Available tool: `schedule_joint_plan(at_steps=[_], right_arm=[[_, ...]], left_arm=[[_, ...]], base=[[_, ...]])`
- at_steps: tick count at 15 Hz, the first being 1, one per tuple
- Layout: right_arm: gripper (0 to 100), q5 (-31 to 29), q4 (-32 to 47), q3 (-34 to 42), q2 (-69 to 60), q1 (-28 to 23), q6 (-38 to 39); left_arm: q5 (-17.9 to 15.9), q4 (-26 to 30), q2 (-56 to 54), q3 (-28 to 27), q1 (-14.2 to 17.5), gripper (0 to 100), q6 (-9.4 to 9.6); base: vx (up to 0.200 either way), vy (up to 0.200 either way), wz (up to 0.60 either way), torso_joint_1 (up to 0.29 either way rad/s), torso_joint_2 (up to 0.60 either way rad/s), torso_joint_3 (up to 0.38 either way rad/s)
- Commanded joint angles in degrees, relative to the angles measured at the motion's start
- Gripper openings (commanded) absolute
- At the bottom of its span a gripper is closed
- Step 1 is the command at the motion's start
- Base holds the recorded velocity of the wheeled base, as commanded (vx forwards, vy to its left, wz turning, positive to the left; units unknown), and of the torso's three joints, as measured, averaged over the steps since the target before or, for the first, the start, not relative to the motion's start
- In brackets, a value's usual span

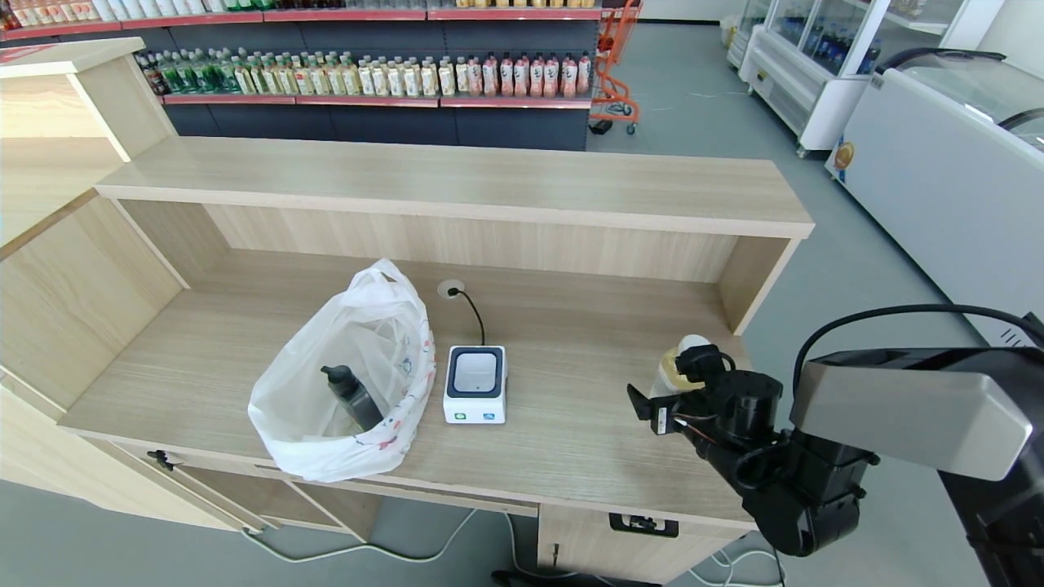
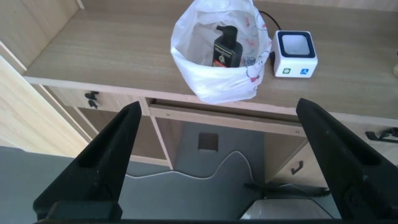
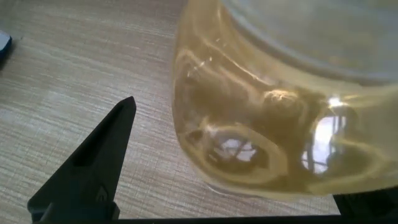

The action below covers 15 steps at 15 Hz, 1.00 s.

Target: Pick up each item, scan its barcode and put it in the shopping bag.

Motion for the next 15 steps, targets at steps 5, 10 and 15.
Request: schedule_joint_plan(at_steps=[5,10,15], right_arm=[[0,3.6,-0.8,-0.1,1.2,-2.8,-2.2],[0,3.8,-1.1,0.0,0.8,-2.8,-6.7],[0,10.0,4.2,4.6,-14.8,-5.6,0.3]], left_arm=[[0.0,-0.1,0.1,0.0,0.0,100,0.01],[0.0,-0.1,0.1,0.0,0.0,100,0.01],[0.0,0.0,0.1,0.0,0.0,100,0.01]], base=[[0.000,0.000,0.00,0.000,0.00,0.000],[0.000,0.000,0.00,0.000,0.00,0.000],[0.000,0.000,0.00,0.000,0.00,0.000]])
